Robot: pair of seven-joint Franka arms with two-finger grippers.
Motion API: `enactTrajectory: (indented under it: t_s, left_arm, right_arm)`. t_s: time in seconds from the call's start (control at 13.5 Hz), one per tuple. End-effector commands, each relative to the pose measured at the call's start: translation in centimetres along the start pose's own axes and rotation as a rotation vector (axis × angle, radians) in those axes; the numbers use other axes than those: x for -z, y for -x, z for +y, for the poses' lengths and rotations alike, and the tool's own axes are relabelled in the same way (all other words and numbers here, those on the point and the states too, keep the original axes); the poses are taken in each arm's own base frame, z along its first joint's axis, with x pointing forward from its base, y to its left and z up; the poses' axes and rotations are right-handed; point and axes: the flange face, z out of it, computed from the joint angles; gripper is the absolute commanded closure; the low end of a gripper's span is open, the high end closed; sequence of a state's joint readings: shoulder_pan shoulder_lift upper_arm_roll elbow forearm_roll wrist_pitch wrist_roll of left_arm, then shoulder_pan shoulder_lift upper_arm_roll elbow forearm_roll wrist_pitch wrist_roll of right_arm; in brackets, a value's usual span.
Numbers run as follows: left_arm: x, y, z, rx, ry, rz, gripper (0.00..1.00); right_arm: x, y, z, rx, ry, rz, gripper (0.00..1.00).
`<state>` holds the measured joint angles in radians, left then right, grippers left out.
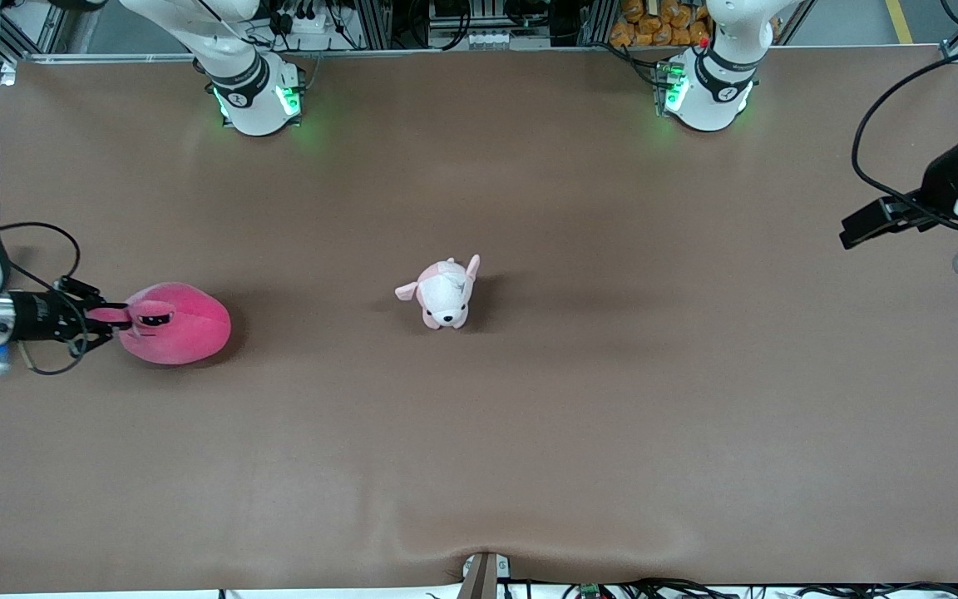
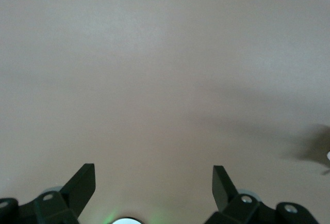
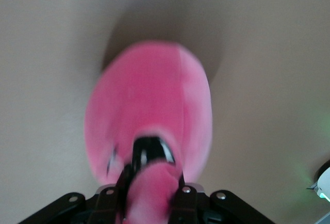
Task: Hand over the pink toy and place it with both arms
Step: 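Lower the pink plush beside the grey toy and open the right gripper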
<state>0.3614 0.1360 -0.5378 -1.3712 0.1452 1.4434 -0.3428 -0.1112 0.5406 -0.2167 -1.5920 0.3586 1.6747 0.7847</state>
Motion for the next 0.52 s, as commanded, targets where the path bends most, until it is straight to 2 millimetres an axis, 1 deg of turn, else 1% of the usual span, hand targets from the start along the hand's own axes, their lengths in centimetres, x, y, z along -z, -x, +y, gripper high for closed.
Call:
enactTrajectory:
  t_s: [0.0, 0.07, 0.15, 0.22, 0.3, 0.37, 0.45]
  left_arm:
    - [1.7, 2.3, -0.4, -0.058, -0.006, 0.012, 0.0]
    - [1.6, 2.9, -0.2, -0.067, 0.023, -0.003, 0.0]
    - [1.5, 3.4, -0.3, -0.067, 0.038, -0.016, 0.0]
    - [1.6, 4.5, 0.2, -0.078, 0.035, -0.016, 0.0]
    - [1.9, 5.5, 0.2, -0.084, 0.031, -0.013, 0.0]
    - [2.3, 6.6, 0.6, -0.091, 0.021, -0.005, 0.0]
    - [2.6, 7.1, 0.4, -0.09, 0.02, 0.0, 0.0]
  right_arm:
    - [-0.7, -0.2, 0.0, 0.004, 0.003, -0.024, 0.0]
    - [0.2, 0.3, -0.4, 0.019, -0.007, -0.017, 0.0]
    - [2.3, 1.7, -1.0, 0.043, -0.017, -0.013, 0.0]
    - [4.3, 2.9, -1.2, 0.067, -0.003, -0.031, 0.0]
    - [6.7, 4.2, -1.3, 0.108, 0.008, -0.039, 0.0]
    - [9.0, 6.3, -1.7, 0.164, 0.014, -0.035, 0.0]
    - [11.4, 8.7, -2.1, 0.204, 0.013, -0.025, 0.0]
